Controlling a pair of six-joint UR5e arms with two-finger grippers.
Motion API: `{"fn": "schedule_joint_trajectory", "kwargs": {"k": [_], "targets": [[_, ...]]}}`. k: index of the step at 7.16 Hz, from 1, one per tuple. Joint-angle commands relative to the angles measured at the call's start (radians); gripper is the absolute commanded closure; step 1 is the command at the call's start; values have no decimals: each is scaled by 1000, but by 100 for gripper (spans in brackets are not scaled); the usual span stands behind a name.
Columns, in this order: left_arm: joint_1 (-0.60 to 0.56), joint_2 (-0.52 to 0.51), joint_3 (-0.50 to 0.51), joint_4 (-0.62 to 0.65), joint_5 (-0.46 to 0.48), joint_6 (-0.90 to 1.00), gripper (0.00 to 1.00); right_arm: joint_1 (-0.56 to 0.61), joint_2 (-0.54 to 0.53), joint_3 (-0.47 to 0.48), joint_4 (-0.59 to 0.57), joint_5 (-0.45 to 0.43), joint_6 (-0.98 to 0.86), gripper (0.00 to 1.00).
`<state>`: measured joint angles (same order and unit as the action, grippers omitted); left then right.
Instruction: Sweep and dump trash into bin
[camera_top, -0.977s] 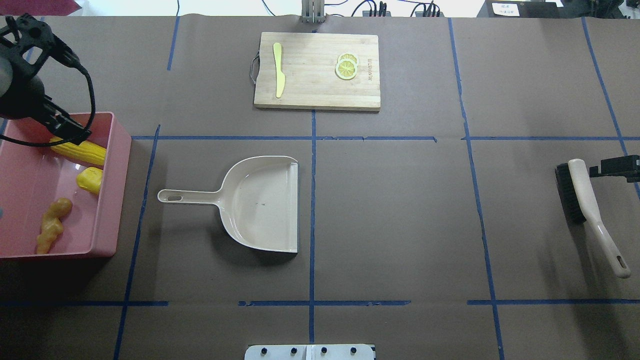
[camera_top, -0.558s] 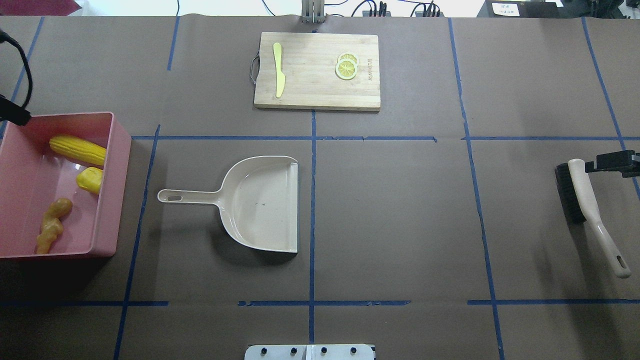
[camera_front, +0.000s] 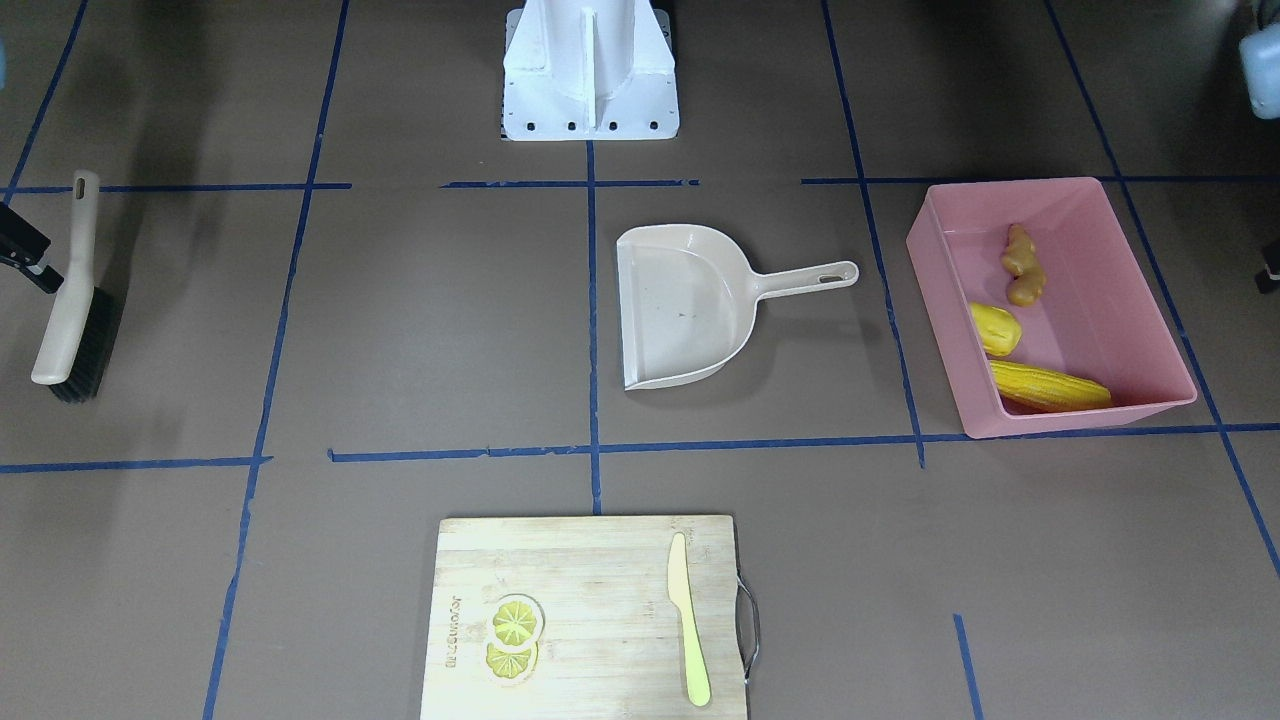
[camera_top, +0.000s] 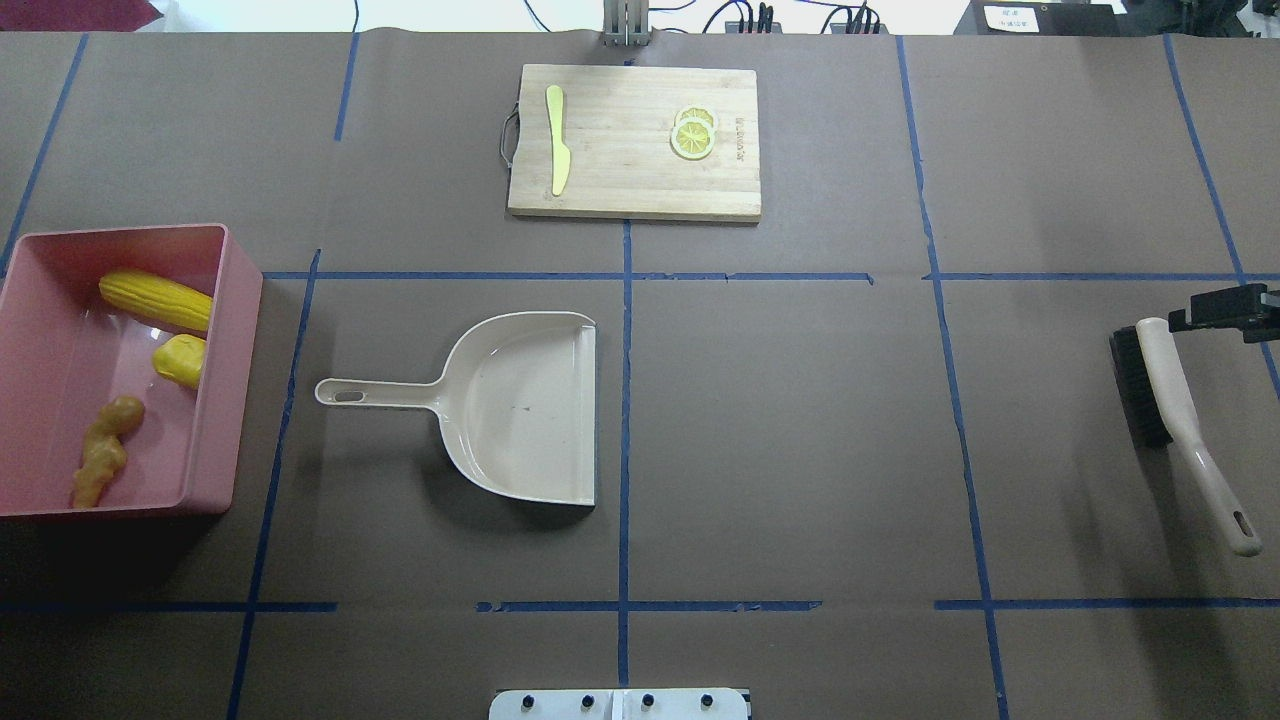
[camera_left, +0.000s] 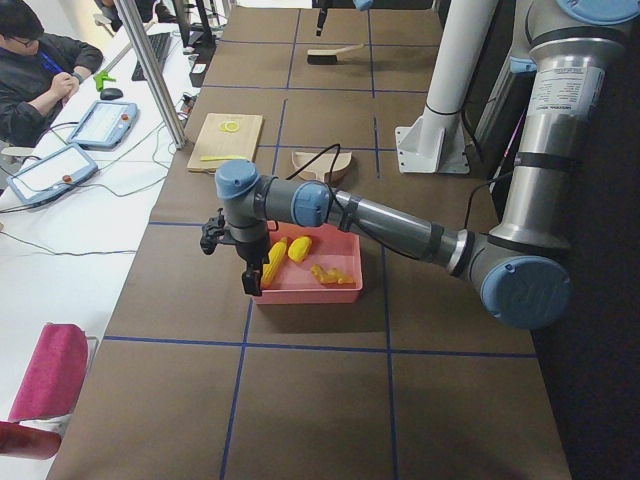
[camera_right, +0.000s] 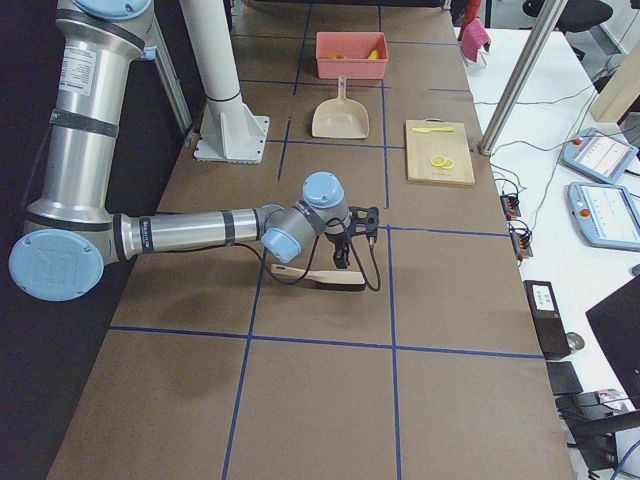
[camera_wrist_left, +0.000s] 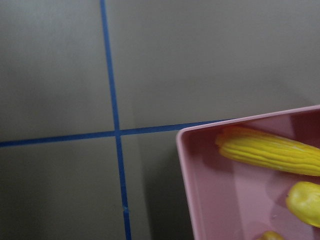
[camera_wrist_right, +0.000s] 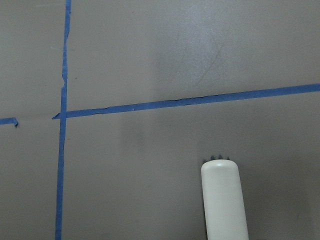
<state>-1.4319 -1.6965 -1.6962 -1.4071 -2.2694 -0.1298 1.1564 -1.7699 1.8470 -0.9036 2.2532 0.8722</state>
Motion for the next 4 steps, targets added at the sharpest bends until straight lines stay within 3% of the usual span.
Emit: {"fn": "schedule_joint_trajectory", "kwargs": {"k": [1,2,4], "targets": [[-13,-2,81,-64,-13,7,0,54,42,-2,-120,40,-109,0],[-18,17,85,-67,-15,10,0,109,65,-2,-224,113,-210,0],[-68,66,69,-67,-59,12,0,166,73,-12,-334,137,-375,0]]}}
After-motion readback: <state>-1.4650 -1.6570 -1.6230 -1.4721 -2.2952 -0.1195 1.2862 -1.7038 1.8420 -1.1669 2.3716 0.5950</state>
